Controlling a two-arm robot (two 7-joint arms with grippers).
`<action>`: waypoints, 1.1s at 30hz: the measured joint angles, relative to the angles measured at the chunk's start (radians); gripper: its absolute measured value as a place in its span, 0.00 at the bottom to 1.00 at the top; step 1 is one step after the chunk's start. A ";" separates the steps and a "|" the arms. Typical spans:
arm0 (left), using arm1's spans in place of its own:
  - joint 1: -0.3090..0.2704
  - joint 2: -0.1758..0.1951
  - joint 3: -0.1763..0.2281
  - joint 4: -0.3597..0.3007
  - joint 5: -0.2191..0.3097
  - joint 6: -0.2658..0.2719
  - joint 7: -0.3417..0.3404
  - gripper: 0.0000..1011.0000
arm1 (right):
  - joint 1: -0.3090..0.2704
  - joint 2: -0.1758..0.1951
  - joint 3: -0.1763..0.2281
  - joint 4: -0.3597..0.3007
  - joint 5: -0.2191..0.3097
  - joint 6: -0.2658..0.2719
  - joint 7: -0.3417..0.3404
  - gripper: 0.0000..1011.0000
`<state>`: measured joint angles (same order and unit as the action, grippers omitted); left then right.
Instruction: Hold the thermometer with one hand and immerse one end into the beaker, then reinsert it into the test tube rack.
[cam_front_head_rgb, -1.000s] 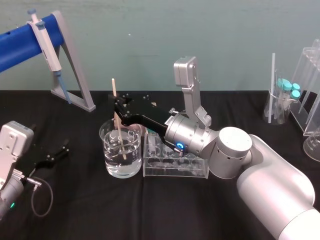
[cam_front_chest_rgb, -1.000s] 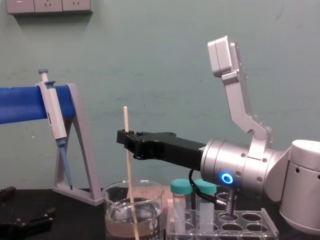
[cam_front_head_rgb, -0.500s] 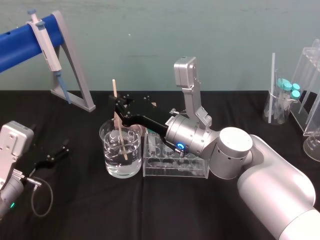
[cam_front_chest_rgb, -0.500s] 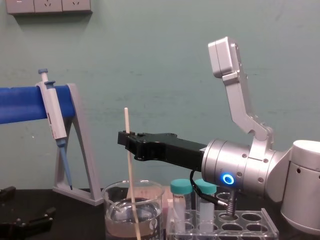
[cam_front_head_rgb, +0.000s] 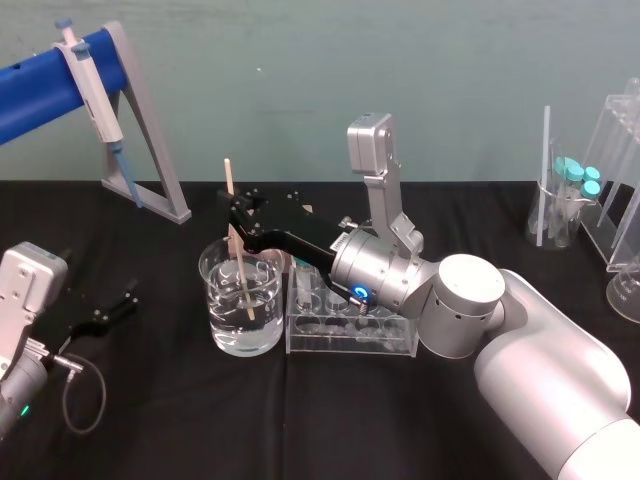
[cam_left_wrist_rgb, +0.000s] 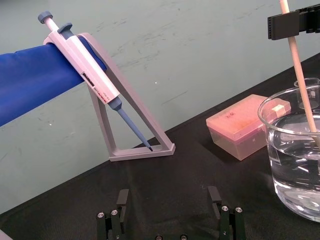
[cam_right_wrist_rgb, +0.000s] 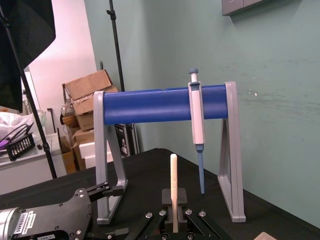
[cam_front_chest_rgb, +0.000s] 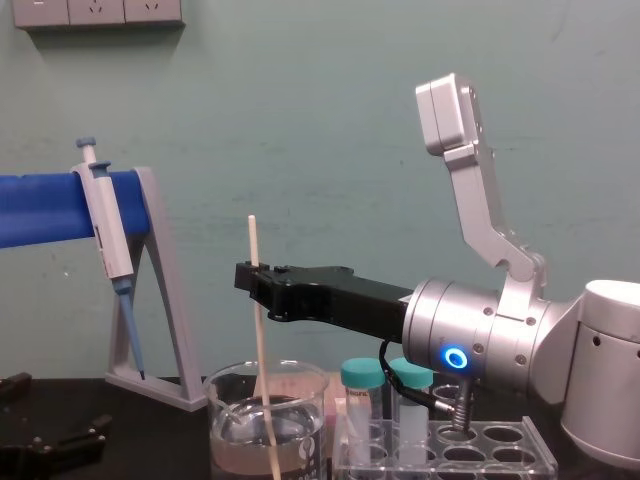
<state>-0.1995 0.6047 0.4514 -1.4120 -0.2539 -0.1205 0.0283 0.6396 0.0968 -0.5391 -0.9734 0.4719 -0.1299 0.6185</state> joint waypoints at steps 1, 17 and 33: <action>0.000 0.000 0.000 0.000 0.000 0.000 0.000 0.99 | 0.000 0.000 0.000 0.000 0.000 0.000 0.000 0.05; 0.000 0.000 0.000 0.000 0.000 0.000 0.000 0.99 | 0.000 0.000 0.000 0.000 0.001 0.000 -0.001 0.05; 0.000 0.000 0.000 0.000 0.000 0.000 0.000 0.99 | 0.000 0.000 0.000 0.000 0.001 0.000 -0.001 0.05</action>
<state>-0.1995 0.6047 0.4514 -1.4120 -0.2539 -0.1205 0.0283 0.6397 0.0968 -0.5391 -0.9733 0.4732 -0.1297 0.6180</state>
